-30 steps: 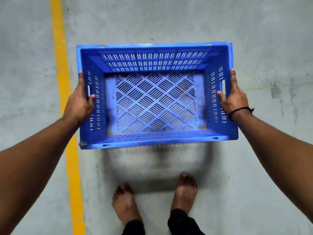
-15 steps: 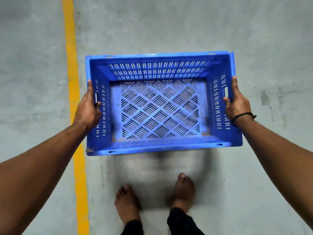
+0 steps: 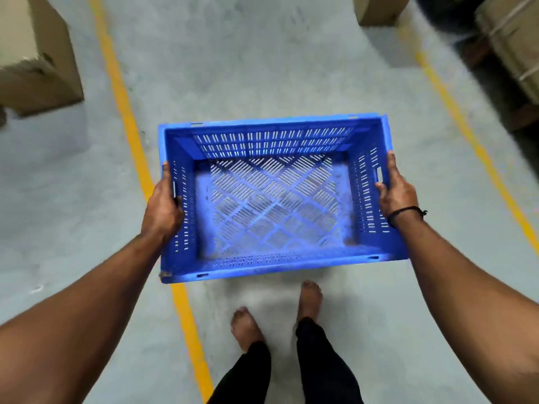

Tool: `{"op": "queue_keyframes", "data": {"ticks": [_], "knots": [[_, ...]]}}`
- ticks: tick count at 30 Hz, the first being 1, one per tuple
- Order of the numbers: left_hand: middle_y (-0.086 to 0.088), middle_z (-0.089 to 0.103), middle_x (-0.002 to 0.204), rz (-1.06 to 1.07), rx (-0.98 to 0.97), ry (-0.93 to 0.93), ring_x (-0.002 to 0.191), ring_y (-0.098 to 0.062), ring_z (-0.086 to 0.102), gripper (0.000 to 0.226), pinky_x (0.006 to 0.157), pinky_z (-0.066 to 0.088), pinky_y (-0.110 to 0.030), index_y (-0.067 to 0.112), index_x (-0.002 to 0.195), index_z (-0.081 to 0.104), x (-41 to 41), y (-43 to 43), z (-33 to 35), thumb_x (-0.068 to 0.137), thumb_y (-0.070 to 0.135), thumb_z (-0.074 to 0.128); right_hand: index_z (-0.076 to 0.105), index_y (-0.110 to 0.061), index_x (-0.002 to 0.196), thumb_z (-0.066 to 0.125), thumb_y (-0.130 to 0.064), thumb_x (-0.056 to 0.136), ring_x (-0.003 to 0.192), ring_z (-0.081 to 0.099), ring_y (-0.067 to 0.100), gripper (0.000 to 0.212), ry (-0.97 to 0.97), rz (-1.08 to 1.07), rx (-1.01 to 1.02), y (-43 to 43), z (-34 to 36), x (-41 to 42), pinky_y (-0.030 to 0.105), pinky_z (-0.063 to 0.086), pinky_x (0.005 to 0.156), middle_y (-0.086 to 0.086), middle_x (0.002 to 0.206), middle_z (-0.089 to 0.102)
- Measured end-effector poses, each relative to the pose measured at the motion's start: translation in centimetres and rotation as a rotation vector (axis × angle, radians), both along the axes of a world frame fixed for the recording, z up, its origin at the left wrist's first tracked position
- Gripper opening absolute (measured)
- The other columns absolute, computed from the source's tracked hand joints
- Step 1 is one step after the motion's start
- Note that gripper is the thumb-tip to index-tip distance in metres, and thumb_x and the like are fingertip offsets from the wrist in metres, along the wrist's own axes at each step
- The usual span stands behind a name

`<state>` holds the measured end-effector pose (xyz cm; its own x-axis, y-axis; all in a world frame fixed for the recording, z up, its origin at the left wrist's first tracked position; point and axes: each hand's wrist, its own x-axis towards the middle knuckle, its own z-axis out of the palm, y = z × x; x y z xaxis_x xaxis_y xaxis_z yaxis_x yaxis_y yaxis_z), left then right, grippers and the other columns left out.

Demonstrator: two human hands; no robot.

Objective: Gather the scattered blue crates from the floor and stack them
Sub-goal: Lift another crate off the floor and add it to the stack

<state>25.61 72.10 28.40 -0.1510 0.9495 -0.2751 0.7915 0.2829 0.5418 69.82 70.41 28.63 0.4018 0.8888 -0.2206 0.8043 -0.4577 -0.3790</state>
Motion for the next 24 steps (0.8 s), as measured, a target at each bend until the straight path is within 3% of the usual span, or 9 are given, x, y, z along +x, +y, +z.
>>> {"op": "queue_keyframes", "data": {"ticks": [7,10,15,24], "knots": [[-0.024,0.048,0.133,-0.179,-0.013,0.014,0.108,-0.043,0.054,0.088,0.085,0.044,-0.045,0.028,0.152,0.004,4.5,-3.8,10.9,0.081,-0.004,0.045,0.013,-0.028,0.151,0.05,-0.011,0.094,0.099,0.057,0.045,0.07,-0.006,-0.177,-0.025,-12.2,11.8,3.0,0.04,0.043,0.082,0.031,0.11,0.06],[-0.025,0.054,0.124,-0.285,-0.019,0.018,0.099,-0.043,0.058,0.088,0.079,0.046,-0.044,0.03,0.151,0.006,7.9,-5.4,14.8,0.08,-0.003,0.046,0.012,-0.029,0.151,0.049,-0.013,0.095,0.103,0.057,0.044,0.069,-0.012,-0.299,-0.039,-19.0,15.5,4.9,0.04,0.043,0.084,0.029,0.119,0.058],[-0.024,0.058,0.12,-0.471,0.006,-0.012,0.096,-0.043,0.061,0.09,0.079,0.053,-0.048,0.036,0.15,0.009,15.5,-8.7,19.7,0.077,-0.003,0.045,0.013,-0.03,0.151,0.05,-0.014,0.095,0.102,0.057,0.045,0.069,-0.015,-0.498,-0.018,-30.8,19.8,8.7,0.04,0.044,0.084,0.031,0.116,0.059],[-0.028,0.06,0.114,-0.846,0.112,0.002,0.094,-0.045,0.06,0.084,0.078,0.047,-0.043,0.029,0.151,0.01,31.9,-21.2,25.4,0.082,-0.001,0.047,0.015,-0.03,0.15,0.052,-0.013,0.095,0.11,0.053,0.046,0.069,0.005,-0.848,0.068,-55.0,25.6,15.0,0.041,0.042,0.088,0.037,0.117,0.055]]}}
